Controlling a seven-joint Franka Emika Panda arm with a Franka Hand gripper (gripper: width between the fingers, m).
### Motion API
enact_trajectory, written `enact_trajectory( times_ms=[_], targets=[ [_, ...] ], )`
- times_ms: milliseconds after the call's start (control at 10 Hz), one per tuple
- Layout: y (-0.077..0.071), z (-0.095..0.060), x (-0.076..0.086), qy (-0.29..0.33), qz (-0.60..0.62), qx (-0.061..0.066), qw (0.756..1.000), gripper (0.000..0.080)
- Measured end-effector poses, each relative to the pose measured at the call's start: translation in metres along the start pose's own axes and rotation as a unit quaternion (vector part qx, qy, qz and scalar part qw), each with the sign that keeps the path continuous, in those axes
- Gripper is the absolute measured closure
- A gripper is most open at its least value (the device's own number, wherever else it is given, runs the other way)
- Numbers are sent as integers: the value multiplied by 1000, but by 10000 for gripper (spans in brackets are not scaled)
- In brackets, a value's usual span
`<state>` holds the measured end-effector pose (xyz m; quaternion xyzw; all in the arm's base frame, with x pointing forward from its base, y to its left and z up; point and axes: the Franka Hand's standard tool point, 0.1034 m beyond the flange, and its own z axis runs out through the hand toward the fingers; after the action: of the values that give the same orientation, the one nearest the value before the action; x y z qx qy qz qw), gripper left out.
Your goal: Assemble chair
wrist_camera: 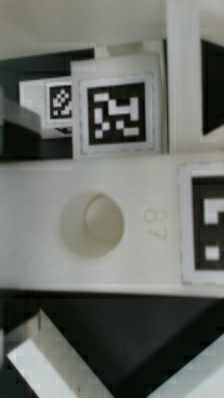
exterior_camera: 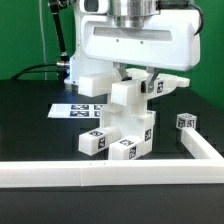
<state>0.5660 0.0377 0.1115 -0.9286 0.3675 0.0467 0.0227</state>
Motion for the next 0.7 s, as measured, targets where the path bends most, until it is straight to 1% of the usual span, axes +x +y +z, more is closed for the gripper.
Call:
enact_trajectory(
  times_ms=[700],
  targets=[
    [2, 15, 5, 7, -7, -4, 1000, 509]
  ],
)
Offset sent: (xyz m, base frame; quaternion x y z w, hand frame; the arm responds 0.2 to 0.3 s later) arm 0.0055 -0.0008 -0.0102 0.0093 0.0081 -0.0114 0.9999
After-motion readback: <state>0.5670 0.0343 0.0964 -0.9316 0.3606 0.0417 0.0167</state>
